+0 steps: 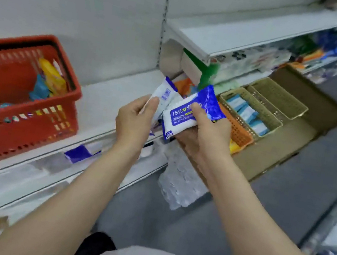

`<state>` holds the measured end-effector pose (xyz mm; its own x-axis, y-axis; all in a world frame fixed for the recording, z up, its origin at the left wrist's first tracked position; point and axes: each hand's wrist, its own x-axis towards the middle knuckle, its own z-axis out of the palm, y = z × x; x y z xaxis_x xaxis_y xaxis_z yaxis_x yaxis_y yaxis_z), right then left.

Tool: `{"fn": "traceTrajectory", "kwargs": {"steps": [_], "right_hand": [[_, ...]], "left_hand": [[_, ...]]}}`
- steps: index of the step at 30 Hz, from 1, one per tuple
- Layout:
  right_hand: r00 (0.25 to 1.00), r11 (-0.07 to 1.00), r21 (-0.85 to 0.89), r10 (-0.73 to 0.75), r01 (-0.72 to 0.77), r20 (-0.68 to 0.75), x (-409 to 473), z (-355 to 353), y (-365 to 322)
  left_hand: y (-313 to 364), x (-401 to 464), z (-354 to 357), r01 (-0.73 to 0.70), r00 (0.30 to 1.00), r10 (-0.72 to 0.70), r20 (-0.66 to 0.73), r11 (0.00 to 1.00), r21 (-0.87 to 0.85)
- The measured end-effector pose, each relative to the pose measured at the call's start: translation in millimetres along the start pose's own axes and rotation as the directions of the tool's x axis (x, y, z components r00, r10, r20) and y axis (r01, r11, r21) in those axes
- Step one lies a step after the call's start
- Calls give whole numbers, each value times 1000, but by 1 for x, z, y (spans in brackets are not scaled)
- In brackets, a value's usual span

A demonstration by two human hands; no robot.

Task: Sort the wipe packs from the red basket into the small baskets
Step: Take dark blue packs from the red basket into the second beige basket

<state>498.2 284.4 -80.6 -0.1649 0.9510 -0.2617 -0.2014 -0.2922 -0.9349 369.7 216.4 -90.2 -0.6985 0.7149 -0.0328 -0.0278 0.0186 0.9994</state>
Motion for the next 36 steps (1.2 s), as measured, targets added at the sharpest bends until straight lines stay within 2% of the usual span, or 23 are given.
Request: {"fn": "traceTrajectory", "kwargs": {"steps": [3, 6, 9, 12, 15, 20, 24, 29, 32, 36], "right_hand": [[999, 998, 58, 39, -39, -8, 1, -56, -11], [999, 995, 88, 47, -45, -20, 9, -109, -25], [993, 986, 127, 115, -112, -14, 23, -159, -35], [986, 980, 104, 166, -169, 33, 44, -203, -41], [980, 980, 61, 187, -191, 68, 82, -242, -52], [967, 967, -16, 253, -253, -10, 171, -298, -75], [940, 940, -122, 299, -320, -163, 236, -337, -94], [929, 916, -206, 300, -344, -217, 304, -373, -110], [919, 899, -202, 362, -388, -152, 333, -382, -114], [908, 878, -273, 418, -393, 36, 381, -383, -114]], "left_hand": [[-6, -30, 66, 13, 988, -14, 155, 1000, 8], [-13, -41, 113, 37, 943, -56, 327, 997, 66], [-24, -30, 153, 92, 865, -121, 488, 992, 83], [-36, -13, 192, 229, 768, -288, 572, 958, 175], [-46, 8, 236, 360, 744, -431, 511, 902, 238], [-64, 47, 321, 327, 792, -398, 462, 917, 230], [-75, 75, 384, 428, 776, -472, 418, 881, 200], [-86, 100, 440, 488, 781, -513, 356, 857, 164], [-93, 113, 452, 533, 781, -555, 286, 831, 156], [-97, 129, 455, 546, 806, -567, 169, 823, 157]]}}
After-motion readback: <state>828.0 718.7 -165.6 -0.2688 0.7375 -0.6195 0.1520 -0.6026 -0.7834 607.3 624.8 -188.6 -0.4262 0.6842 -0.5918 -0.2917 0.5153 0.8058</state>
